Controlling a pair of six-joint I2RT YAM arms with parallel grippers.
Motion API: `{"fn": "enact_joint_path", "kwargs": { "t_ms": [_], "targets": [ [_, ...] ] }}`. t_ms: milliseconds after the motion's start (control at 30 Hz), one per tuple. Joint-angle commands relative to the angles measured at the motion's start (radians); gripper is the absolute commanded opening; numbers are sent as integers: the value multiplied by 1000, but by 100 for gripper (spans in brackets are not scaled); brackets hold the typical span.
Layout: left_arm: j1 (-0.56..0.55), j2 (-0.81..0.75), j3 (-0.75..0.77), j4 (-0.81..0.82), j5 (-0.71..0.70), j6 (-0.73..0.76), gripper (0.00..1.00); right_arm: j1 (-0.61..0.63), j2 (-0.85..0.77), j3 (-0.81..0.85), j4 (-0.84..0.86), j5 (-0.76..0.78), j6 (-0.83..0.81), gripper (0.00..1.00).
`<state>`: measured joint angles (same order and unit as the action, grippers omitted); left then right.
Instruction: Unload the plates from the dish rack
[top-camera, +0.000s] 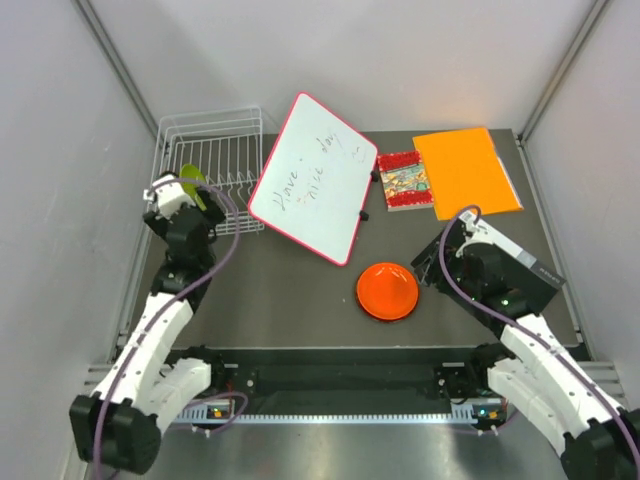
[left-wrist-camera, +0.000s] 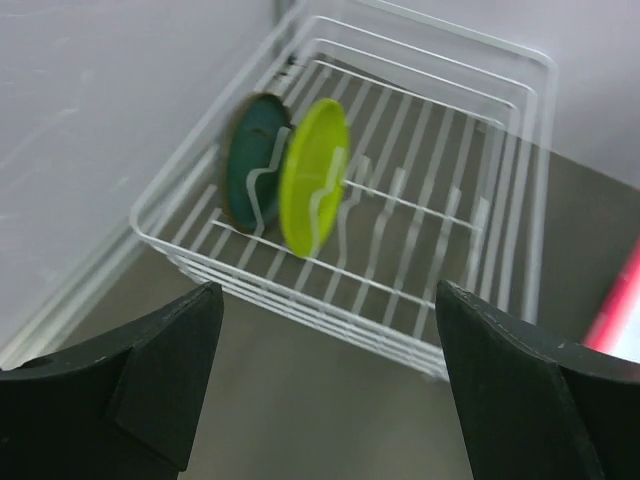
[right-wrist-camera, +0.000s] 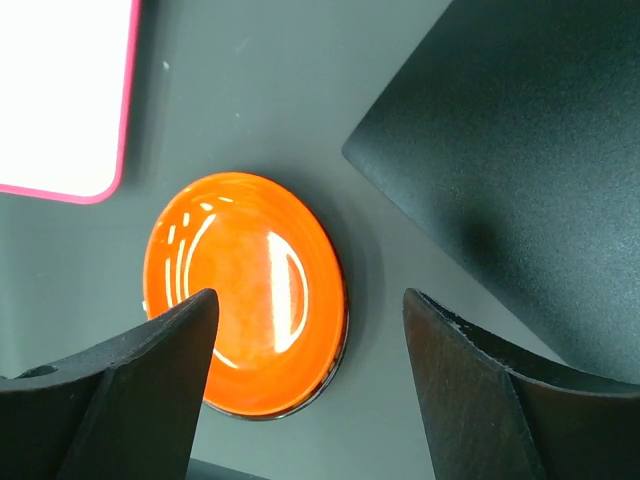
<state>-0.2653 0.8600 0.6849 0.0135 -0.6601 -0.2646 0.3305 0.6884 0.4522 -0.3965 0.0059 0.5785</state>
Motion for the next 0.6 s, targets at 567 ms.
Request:
{"fn": "enact_joint_path", "kwargs": {
  "t_ms": [567],
  "targets": [
    [503, 586, 257, 296, 683, -55, 84, -15, 361, 13, 357, -133, -40, 74]
  ]
}}
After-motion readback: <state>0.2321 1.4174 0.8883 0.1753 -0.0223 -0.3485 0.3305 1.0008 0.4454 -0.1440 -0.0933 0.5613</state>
